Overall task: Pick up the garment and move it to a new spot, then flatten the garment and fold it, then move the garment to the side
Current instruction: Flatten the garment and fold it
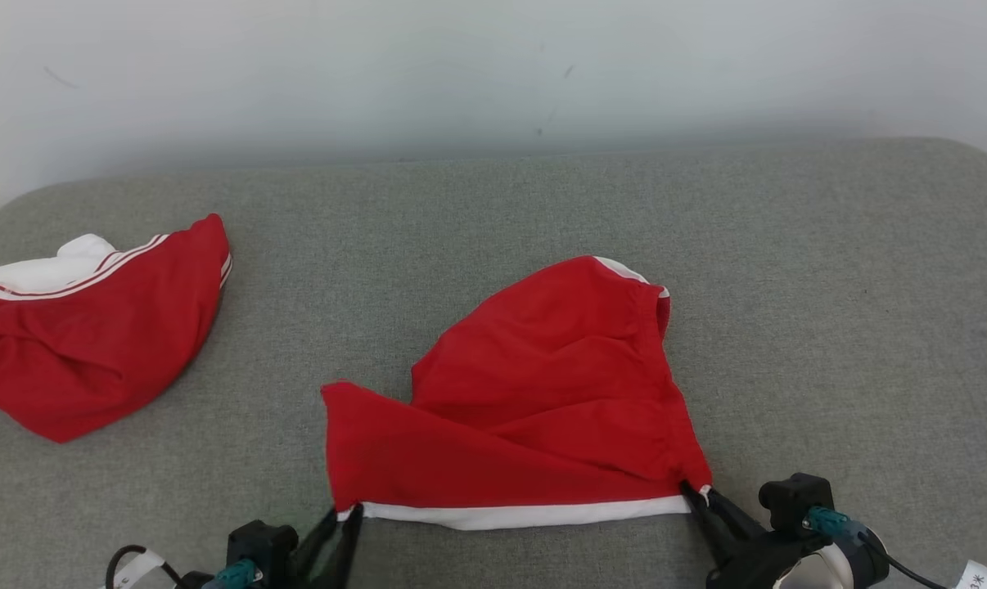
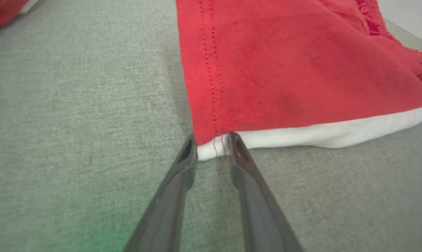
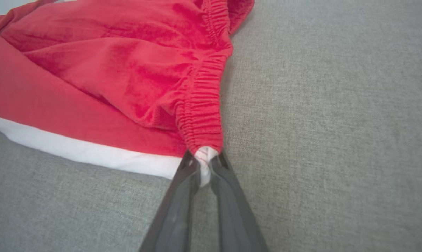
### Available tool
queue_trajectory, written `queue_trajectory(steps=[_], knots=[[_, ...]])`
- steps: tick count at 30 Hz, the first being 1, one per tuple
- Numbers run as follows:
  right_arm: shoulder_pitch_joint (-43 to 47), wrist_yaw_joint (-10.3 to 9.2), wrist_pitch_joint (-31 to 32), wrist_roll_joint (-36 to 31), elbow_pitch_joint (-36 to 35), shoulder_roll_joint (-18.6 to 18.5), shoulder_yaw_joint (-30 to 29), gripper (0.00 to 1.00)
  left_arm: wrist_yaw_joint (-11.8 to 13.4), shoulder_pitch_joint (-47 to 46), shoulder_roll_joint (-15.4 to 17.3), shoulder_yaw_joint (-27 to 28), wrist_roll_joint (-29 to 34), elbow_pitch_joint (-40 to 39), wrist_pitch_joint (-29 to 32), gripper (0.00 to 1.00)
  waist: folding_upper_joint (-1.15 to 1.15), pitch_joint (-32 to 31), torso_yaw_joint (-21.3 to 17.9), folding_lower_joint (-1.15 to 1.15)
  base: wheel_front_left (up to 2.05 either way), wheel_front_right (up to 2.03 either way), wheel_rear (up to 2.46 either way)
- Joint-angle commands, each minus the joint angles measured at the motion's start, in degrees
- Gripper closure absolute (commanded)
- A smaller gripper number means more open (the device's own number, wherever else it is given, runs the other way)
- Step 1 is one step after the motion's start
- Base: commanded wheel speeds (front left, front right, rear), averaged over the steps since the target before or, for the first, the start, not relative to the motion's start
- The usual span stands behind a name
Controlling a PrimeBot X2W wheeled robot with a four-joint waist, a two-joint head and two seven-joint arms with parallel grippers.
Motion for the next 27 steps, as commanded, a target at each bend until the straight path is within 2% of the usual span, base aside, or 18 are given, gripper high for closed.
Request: queue_trajectory(steps=[1, 10, 17, 21, 24, 27], knots=[[-0.89, -0.04, -0.77, 1.03, 0.52, -0.11, 0.8, 1.0, -0.02, -0.26, 0.44, -0.59, -0.87, 0.67, -0.13, 1.0, -0.01, -0.22, 0.04, 0.0, 0.0, 0.0, 0.0], [0.52, -0.04, -3.25, 4.51, -0.21, -0.77, 1.89, 1.0, 0.01, 3.91, 1.06, 0.12, -2.16, -4.8, -0.14, 1.0, -0.01, -3.44, 0.41, 0.0, 0.0, 0.0, 0.0], [1.32, -0.04, -3.46, 7.73, -6.96, -2.02, 0.58, 1.0, 0.0, 6.35, 3.41, 0.72, -0.9, -12.66, -0.14, 1.0, -0.01, -5.94, 0.18, 0.0, 0.0, 0.0, 0.0], [-0.46, -0.03, -2.0, 11.02, -12.02, -2.78, 0.3, 1.0, 0.0, 3.51, 5.31, -0.74, 0.03, -16.84, -0.14, 1.0, -0.01, -6.29, -0.14, 0.0, 0.0, 0.0, 0.0], [-3.69, -0.03, -0.36, 11.5, -14.13, -4.37, 1.47, 1.0, 0.0, -0.26, 7.74, -2.88, 0.59, -18.08, 0.78, 1.0, -0.01, -5.88, -0.45, 0.0, 0.0, 0.0, 0.0], [-6.84, -0.03, 0.63, 12.38, -15.16, -4.9, 1.98, 1.0, 0.0, -3.97, 8.68, -4.52, -0.62, -19.24, 1.51, 1.0, -0.01, -4.76, -0.63, 0.0, 0.0, 0.0, 0.0]])
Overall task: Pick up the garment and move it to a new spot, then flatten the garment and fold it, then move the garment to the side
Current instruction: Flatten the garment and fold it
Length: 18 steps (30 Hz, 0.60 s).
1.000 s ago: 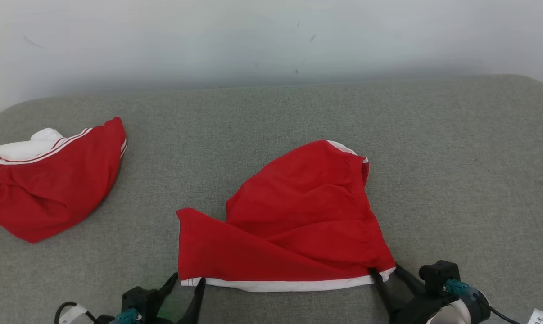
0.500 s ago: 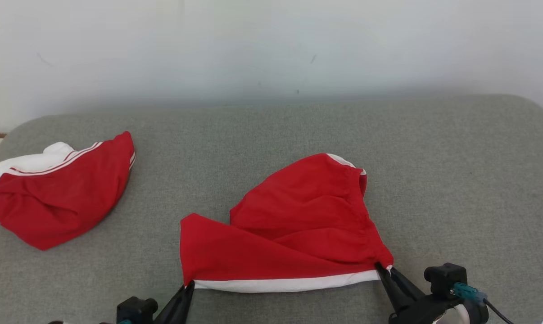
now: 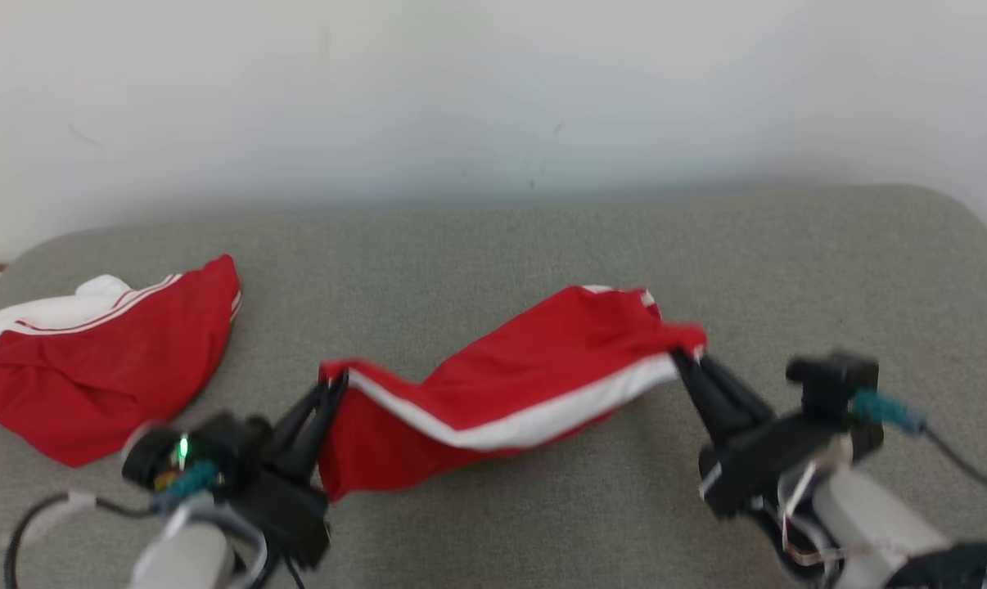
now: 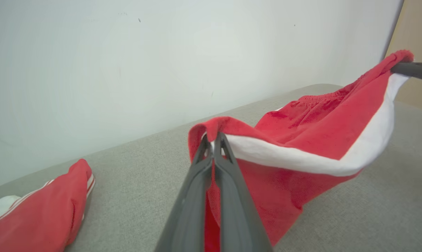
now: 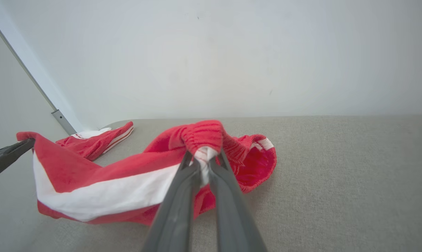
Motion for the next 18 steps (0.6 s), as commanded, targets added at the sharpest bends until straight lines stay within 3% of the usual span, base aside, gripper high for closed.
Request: queue_trajectory(steps=[1, 6, 10, 18], knots=[[-2.75, -0.02, 0.29, 0.9, -0.6, -0.19, 0.15, 1.0, 0.05, -2.58, 0.98, -0.91, -1.1, -0.42, 0.39, 1.0, 0.0, 1.6, -0.38, 0.01, 0.0, 0.0, 0.0], [-14.74, -0.02, 1.47, 2.99, 1.92, 0.34, 1.37, 1.0, 0.05, -13.73, 5.88, -4.47, -3.2, 2.17, 2.27, 1.0, 0.0, 7.06, -1.93, 0.01, 0.0, 0.0, 0.0], [-25.59, -0.02, 2.4, 6.73, 6.67, 1.9, 2.31, 1.0, 0.05, -23.6, 7.88, -6.58, -6.76, 5.21, 3.44, 1.0, 0.0, 11.34, -2.62, 0.01, 0.0, 0.0, 0.0], [-45.94, -0.02, 3.79, 15.53, 18.35, 5.57, 1.94, 1.0, 0.05, -42.99, 9.18, -12.02, -11.6, 12.49, 4.62, 1.0, 0.0, 18.19, -2.73, 0.01, 0.0, 0.0, 0.0]])
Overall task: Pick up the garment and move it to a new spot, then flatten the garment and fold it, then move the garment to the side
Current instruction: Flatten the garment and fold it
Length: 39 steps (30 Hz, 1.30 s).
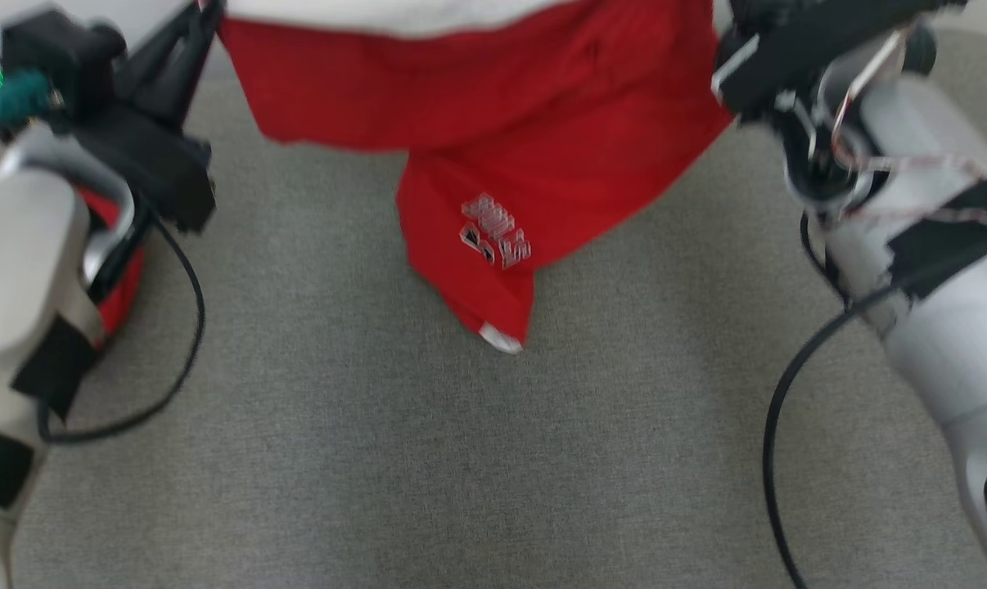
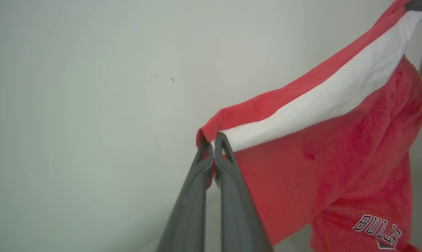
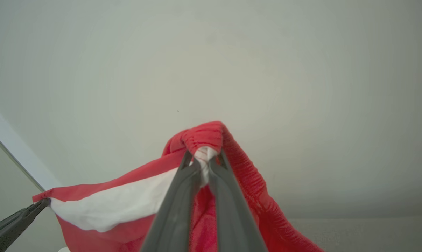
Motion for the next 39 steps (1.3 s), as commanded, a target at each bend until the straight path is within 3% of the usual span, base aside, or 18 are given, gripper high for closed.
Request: queue_trajectory(steps=[1, 12, 22, 29, 39], knots=[[-3.21, -0.02, 0.16, 1.21, 1.68, 0.74, -0.2, 1.0, 0.05, -2.96, 0.2, -1.1, -0.99, 1.29, -0.22, 1.0, -0.01, 4.37, -0.56, -0.01, 0.0, 0.0, 0.0], [-23.08, -0.01, -3.94, 4.53, 15.22, 4.4, -1.53, 1.0, 0.06, -24.65, -0.75, -6.36, -3.23, 12.38, -2.03, 1.0, -0.01, 8.51, 0.38, -0.01, 0.0, 0.0, 0.0], [-32.97, -0.02, -8.46, 1.99, 19.45, 2.45, -0.53, 1.0, 0.7, -35.15, -4.13, -6.11, -2.28, 18.43, -5.98, 1.0, -0.01, 14.5, 3.76, -0.01, 0.0, 0.0, 0.0], [-30.54, -0.01, -8.61, 3.07, 17.21, 2.4, 3.07, 1.0, 1.46, -33.38, -4.68, -5.03, -1.59, 17.17, -6.32, 1.0, -0.01, 18.18, 3.92, -0.01, 0.0, 0.0, 0.0], [-18.13, -0.01, -8.77, 8.87, 4.13, -2.75, 11.8, 1.0, 3.17, -17.26, -2.56, -0.78, -1.55, 1.82, -6.25, 1.0, -0.01, 16.69, 2.39, -0.01, 0.0, 0.0, 0.0]])
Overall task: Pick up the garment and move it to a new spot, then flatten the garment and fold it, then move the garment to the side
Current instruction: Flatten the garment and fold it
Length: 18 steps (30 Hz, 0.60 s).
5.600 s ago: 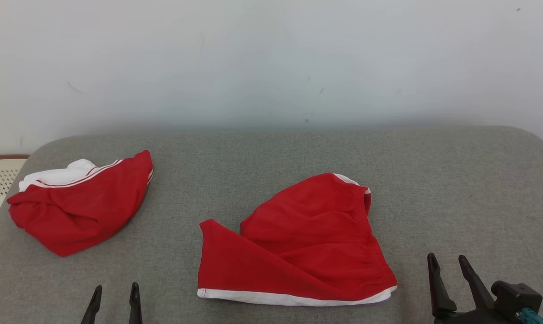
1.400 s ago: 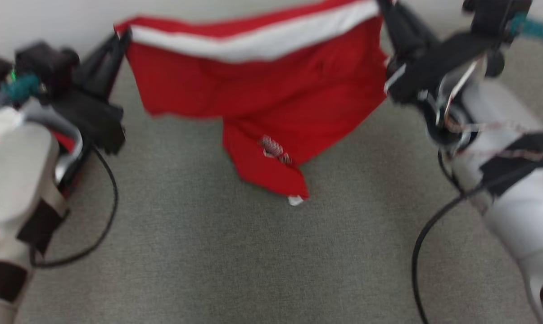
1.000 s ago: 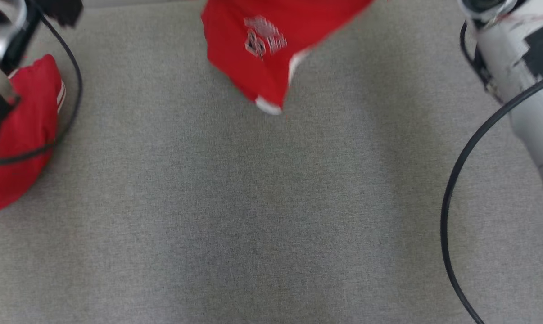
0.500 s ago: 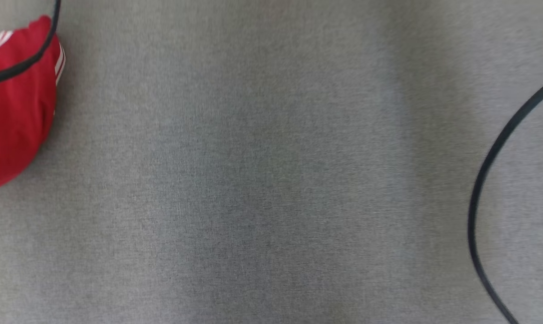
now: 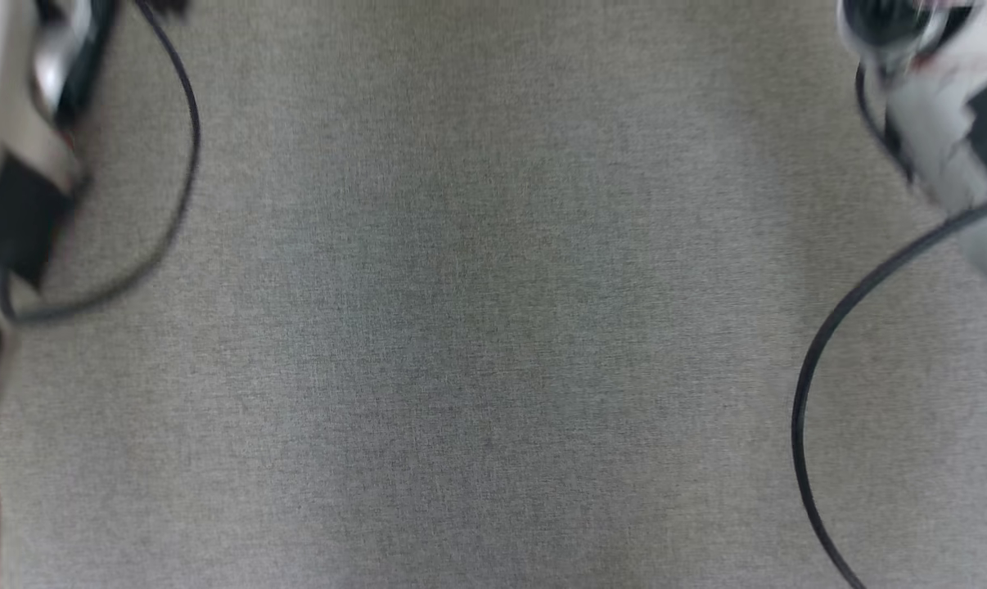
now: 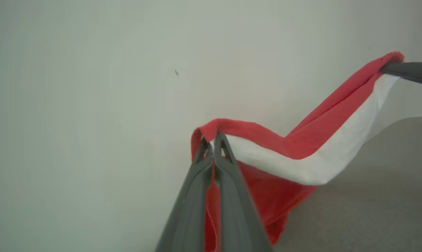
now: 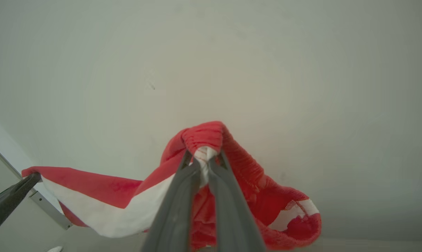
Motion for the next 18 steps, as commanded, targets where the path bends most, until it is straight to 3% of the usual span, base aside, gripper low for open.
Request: queue_trajectory(steps=[1, 8, 18], knots=[[1.75, 0.0, -0.29, 0.96, -0.97, -0.6, 0.5, 1.0, 0.46, 2.54, 0.71, 0.2, 0.09, -1.0, -0.15, 1.0, -0.01, -1.69, -0.56, 0.0, 0.0, 0.0, 0.0], [15.17, 0.0, -0.28, 4.07, -9.69, -5.27, 2.51, 1.0, 2.94, 19.23, 2.41, 1.29, -2.16, -12.64, -0.16, 1.0, -0.01, -7.17, -1.31, 0.0, 0.0, 0.0, 0.0], [36.71, 0.0, -0.29, 2.15, -18.34, -7.2, -2.43, 1.0, 9.2, 42.21, 4.89, 2.91, -5.71, -25.53, -0.15, 1.0, -0.01, -15.17, -2.3, 0.0, 0.0, 0.0, 0.0]])
